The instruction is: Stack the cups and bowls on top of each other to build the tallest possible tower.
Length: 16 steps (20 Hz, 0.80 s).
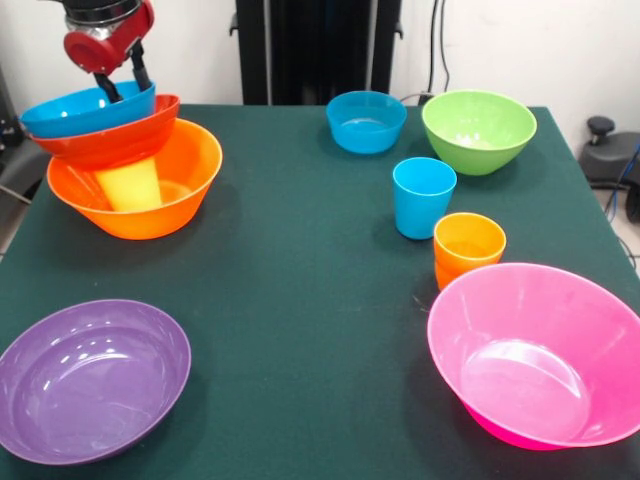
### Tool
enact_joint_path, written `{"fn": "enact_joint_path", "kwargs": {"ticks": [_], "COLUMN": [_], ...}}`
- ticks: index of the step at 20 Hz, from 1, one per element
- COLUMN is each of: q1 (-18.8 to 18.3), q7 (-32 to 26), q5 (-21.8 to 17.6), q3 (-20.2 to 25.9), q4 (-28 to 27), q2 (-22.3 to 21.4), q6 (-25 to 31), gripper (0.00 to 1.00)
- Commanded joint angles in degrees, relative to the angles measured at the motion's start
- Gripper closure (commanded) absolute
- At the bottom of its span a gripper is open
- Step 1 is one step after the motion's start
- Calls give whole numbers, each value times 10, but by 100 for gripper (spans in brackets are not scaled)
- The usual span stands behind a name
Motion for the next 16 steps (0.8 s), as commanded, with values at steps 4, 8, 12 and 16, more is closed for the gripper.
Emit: {"fn": "enact_joint_path", "kwargs": {"ticks": [4, 8, 12, 16], "q1": [33, 33, 38, 42], "q7": [-33, -30, -24, -11], "q5": [-32, -22, -12, -6], "q3": [-20, -12, -1, 4], "q4": [-27, -18, -7, 2], "q2": [5, -5, -16, -27], "q6": [-17, -14, -15, -18], "gripper": [0, 0, 0, 0]}}
